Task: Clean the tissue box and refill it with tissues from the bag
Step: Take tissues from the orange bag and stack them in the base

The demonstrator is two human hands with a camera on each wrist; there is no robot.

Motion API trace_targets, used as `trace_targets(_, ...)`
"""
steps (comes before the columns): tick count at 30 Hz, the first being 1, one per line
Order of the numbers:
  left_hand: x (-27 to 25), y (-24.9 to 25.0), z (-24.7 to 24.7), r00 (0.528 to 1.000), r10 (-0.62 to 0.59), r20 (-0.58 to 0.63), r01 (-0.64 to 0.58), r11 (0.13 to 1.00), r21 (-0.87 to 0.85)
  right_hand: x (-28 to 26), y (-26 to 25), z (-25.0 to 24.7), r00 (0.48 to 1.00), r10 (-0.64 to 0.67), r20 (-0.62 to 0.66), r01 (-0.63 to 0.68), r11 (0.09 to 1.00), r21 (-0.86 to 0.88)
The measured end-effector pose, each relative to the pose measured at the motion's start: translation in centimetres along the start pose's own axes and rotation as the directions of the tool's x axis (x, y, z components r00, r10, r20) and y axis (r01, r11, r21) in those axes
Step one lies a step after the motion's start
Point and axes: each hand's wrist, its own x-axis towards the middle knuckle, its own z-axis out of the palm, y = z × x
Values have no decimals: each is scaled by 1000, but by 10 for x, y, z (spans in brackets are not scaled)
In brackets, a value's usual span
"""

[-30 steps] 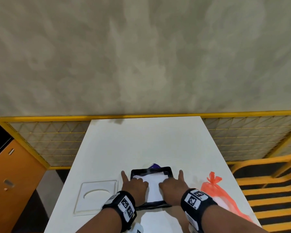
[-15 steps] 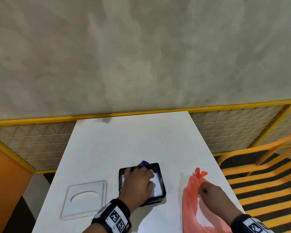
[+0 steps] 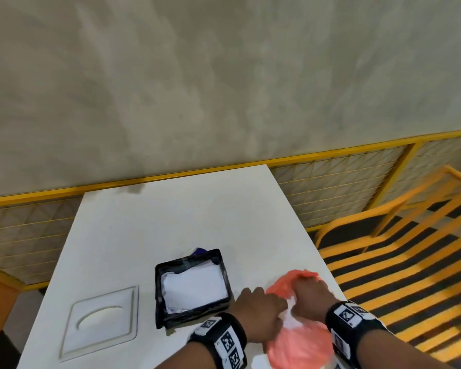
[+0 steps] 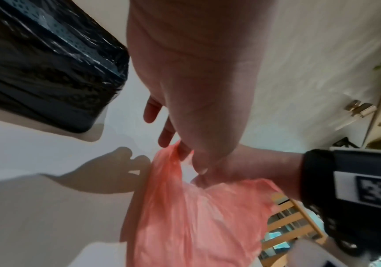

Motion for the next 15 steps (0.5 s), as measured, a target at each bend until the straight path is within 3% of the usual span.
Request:
trace_targets(4,9,0,6,987,-159,36,160,987,-13,-6,2,1,990,-63,-127,63,998,-5)
trace_targets(8,24,-1,16,962,-270,34,270,934,-235,-21,0,3,957,-119,-264,136,990,47)
trace_targets(11,33,-8,18,964,-266,26,252,871,-421,-30,5,3,930,-103,-353,153,981,115)
trace_targets(15,42,-13,21,972,-231,40,219,834,-507,-41,11,-4,897,-23,-441,156,951,266)
